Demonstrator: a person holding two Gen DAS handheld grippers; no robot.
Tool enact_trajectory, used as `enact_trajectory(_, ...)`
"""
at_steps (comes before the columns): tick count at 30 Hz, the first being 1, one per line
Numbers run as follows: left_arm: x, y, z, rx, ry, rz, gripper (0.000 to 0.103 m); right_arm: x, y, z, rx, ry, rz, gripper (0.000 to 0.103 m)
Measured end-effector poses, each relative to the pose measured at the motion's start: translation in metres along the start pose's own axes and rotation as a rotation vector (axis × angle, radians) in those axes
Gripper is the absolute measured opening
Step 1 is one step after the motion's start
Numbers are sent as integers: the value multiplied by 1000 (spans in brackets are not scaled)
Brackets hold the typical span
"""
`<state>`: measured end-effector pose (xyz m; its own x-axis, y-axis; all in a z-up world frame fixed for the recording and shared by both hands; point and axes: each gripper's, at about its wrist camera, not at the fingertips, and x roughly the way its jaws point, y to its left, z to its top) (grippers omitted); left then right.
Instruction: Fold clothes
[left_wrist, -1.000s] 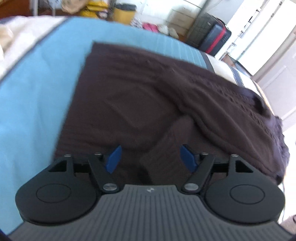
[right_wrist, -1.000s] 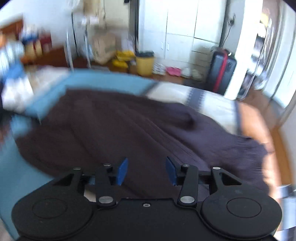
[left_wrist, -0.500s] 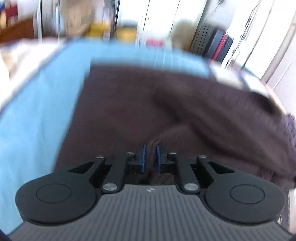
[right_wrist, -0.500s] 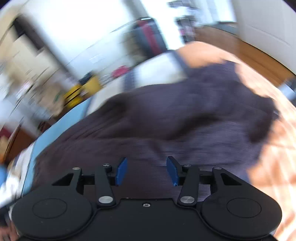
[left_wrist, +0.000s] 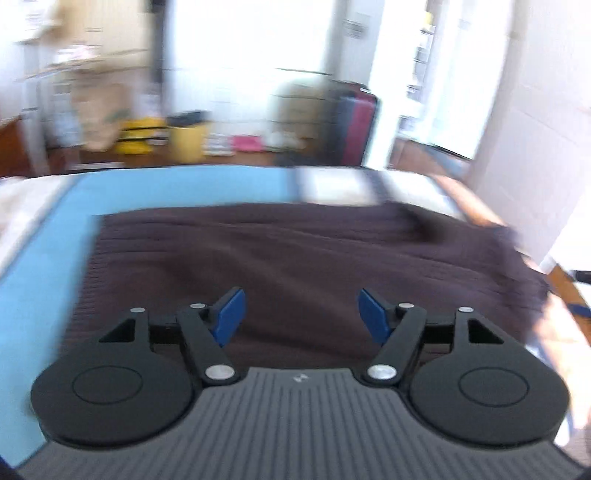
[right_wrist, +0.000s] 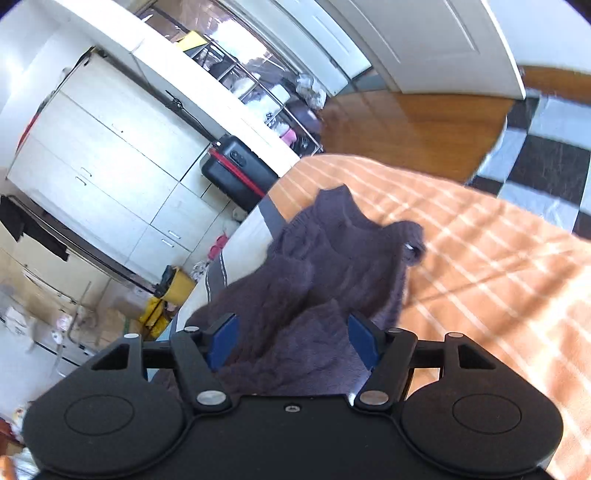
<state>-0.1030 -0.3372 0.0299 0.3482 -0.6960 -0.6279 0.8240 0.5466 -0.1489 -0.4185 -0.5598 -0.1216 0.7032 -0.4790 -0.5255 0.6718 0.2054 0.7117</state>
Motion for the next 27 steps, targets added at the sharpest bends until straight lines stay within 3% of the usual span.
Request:
enact_trajectory(6, 63, -131, 7, 127, 90, -254, 68, 10, -50, -9, 172, 74, 64, 71)
enact_trajectory(8, 86, -160, 7, 155, 166, -266, 68, 9, -61, -8, 185, 80, 81, 71)
enact_trajectory(11, 122, -173, -1, 172, 268, -261, 68, 8, -63, -8, 134, 69, 71, 71)
enact_trajectory(14, 155, -161, -19, 101, 361, -272, 68, 17, -65, -8, 143, 77, 95, 71)
enact_trajectory(17, 165, -145, -23, 30, 342, -331, 71, 29, -67, -9, 124, 32, 93, 71)
enact_trajectory(21, 164, -138, -18, -24, 368, -349, 71, 49, -46, -10, -27, -19, 59, 69)
enact_trajectory(22, 163, -135, -16, -41, 368, -360, 71, 51, -42, -11, -58, -45, 47, 38)
enact_trajectory(23, 162, -132, -14, -61, 367, -373, 71, 55, -39, -11, -94, -45, 20, 17)
enact_trajectory(27, 160, -129, -16, -61, 374, -374, 71, 47, -33, -11, -138, -95, 29, 17)
